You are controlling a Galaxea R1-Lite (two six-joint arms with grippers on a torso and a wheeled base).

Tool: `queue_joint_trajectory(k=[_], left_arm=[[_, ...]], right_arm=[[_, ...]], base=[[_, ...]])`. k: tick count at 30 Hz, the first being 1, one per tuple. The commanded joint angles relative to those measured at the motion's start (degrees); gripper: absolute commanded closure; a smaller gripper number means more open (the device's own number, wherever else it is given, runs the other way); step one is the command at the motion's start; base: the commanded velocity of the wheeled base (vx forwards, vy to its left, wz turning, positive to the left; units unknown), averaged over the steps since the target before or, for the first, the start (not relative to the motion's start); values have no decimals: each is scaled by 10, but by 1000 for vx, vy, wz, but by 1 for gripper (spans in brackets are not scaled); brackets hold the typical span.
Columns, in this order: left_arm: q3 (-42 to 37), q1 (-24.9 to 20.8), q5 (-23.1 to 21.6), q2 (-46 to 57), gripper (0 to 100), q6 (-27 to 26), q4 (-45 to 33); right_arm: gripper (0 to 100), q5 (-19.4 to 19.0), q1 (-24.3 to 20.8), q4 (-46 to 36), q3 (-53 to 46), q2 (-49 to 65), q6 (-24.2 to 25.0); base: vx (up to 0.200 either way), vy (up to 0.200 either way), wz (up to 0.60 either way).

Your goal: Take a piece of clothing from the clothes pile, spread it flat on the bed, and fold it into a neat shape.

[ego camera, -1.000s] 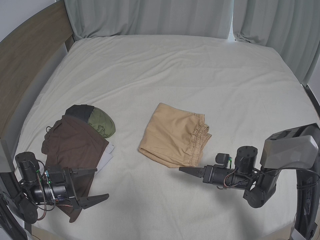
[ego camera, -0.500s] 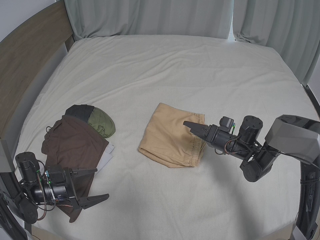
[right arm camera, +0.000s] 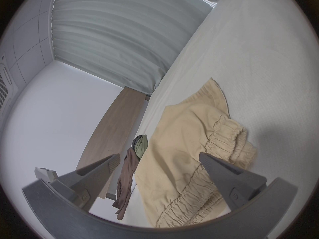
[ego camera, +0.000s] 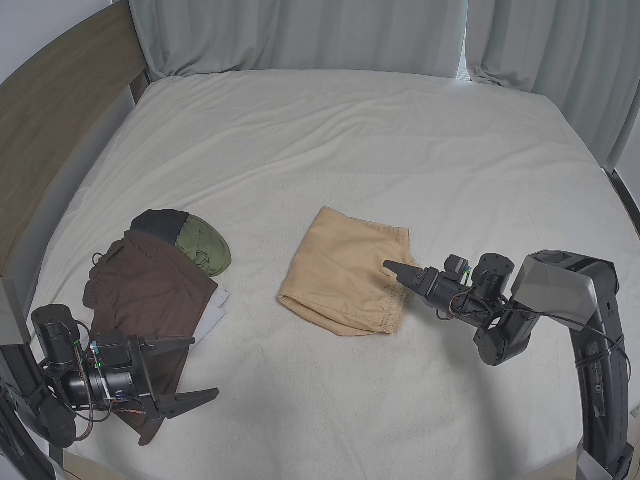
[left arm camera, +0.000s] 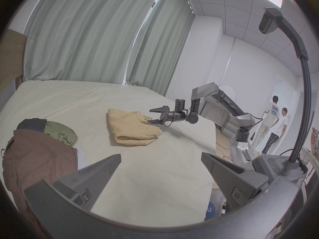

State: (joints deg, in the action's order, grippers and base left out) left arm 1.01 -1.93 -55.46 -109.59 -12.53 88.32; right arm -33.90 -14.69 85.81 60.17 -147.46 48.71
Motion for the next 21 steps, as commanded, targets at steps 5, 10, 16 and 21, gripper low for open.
queue_joint_trajectory(k=[5,10,16,21], left_arm=[[-6,-2,0,1,0,1,2],[-4,-10,0,6,0,5,3],[10,-33,0,39,0,9,3],[7,-90,-3,94,0,36,4]], right_arm=[[0,1,-1,24,-35,14,-3],[0,1,-1,24,-101,135,-8],[0,1,-4,21,-218,311,-55],[0,5,3,-58,-361,479,-230]], base=[[0,0,0],[0,0,0],[0,0,0],[0,0,0]])
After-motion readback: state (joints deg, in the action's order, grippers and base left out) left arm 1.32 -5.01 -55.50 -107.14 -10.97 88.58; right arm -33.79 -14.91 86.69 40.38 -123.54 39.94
